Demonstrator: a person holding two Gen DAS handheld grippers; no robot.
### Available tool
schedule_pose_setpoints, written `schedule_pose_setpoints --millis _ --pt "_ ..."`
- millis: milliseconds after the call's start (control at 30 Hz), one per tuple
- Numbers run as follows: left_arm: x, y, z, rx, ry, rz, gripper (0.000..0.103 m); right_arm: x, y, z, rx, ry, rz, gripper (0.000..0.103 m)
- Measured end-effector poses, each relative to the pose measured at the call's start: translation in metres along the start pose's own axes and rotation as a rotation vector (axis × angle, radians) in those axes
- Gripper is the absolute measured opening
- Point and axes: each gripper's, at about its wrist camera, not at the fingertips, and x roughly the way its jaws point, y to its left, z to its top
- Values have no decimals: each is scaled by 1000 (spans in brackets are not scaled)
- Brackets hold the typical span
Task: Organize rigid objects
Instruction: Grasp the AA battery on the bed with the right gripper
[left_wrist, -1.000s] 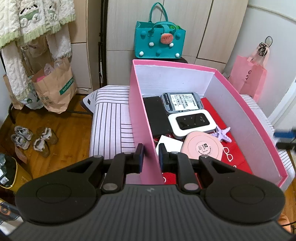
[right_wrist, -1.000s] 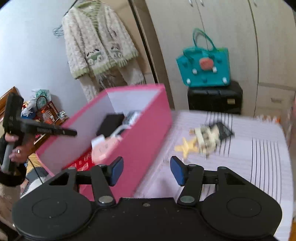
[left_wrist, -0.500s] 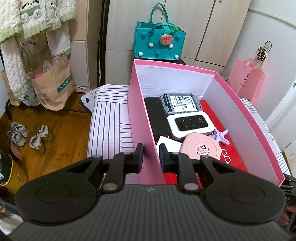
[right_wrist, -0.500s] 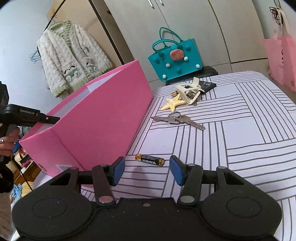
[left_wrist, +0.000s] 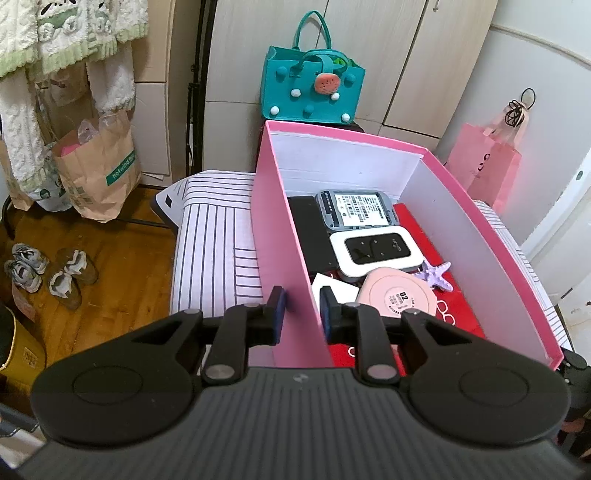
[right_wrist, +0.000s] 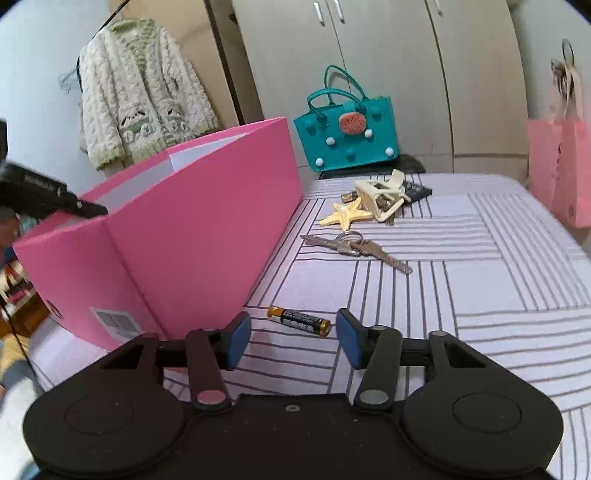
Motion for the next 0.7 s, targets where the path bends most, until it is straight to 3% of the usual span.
schedule_pose_setpoints --millis 133,200,267,367,500,567,633,700 --pt "0 4 0 -11 -2 -4 19 0 4 -1 -74 -5 -78 17" --pt "0 3 0 -11 -2 -3 19 -3 -4 2 -69 8 -58 14" --pt "0 4 0 -8 -2 -3 19 -5 -10 4 -76 25 -44 14" --pt "-1 3 0 -12 -1 -6 19 -6 -17 7 -99 39 -92 13" --pt "-1 3 0 -14 -1 -6 19 -7 -27 13 -60 66 -62 14" --pt "0 3 0 -17 -2 -5 19 -6 -29 15 -61 85 -34 21" --pt "0 3 1 -17 1 -4 19 -4 -23 18 -134 120 0 36" --pt "0 3 0 -18 2 0 18 -1 -19 23 -185 153 20 36"
